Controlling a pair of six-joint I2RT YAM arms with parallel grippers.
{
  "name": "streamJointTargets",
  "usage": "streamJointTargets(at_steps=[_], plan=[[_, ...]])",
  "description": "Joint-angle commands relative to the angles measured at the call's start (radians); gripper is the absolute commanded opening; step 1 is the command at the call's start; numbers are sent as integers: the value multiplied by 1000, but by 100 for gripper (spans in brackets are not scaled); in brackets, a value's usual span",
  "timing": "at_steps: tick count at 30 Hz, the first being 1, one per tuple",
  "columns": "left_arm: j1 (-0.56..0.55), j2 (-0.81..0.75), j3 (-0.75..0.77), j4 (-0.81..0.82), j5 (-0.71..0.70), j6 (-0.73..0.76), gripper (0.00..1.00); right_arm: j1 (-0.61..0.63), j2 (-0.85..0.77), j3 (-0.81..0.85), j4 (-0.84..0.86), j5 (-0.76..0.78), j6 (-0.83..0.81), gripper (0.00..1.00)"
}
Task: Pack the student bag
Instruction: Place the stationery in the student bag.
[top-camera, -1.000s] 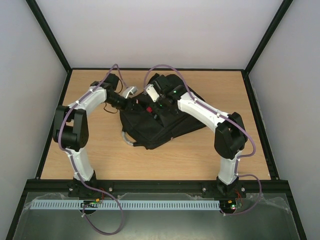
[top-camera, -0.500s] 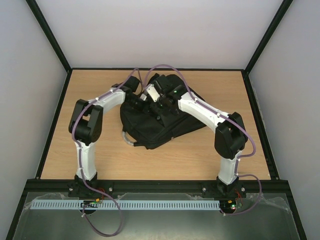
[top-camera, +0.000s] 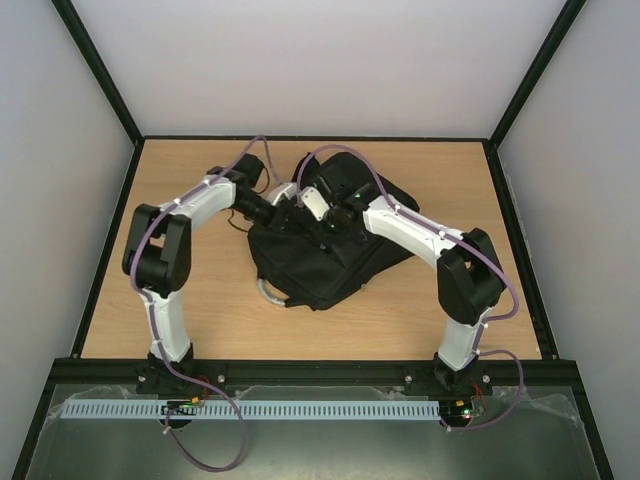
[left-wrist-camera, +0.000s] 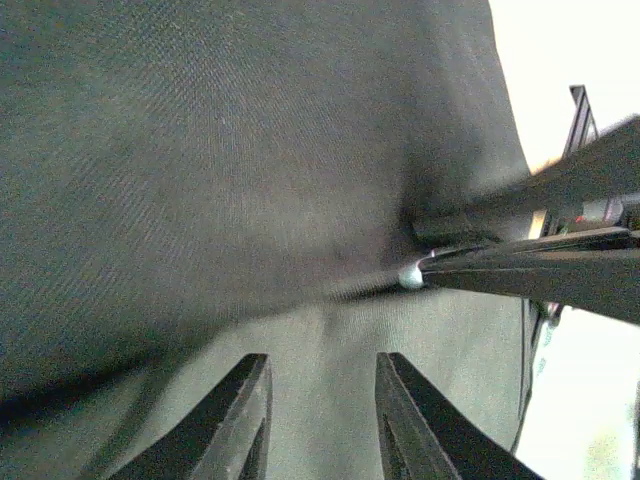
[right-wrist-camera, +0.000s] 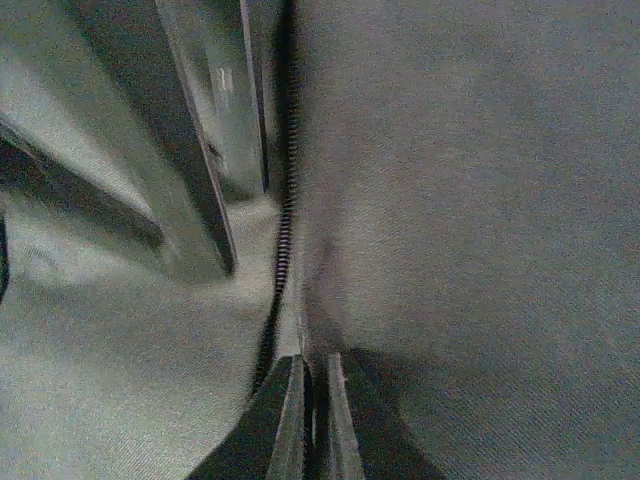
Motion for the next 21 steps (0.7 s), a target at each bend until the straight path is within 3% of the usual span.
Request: streamJointTargets(at_steps=[1,3,5,7,12,18,21], plan=[[61,-118,-45,-189,-22,233,34,18,1,-39,-113,-140,-36,19],[81,-133,-77,-219,-63,276,37,19,21,-36,-117,-171,-36,35],[111,-149,-116,-196,-105,270,37,20,48,-28,-126,-188,-37,42],[147,-172,-145,-129,-143,211,39,17,70,-6,-162,-215,-50,43],[210,-201,-126,41,-230,51,61,9,109,58,-293,-291,-119,48],[217,-204,-49,186,-487,-16,62,-28,27,95,-350,-348,-202,47],[190,-188,66,211,-681,59,68,-46,-48,89,-347,-315,-211,46]])
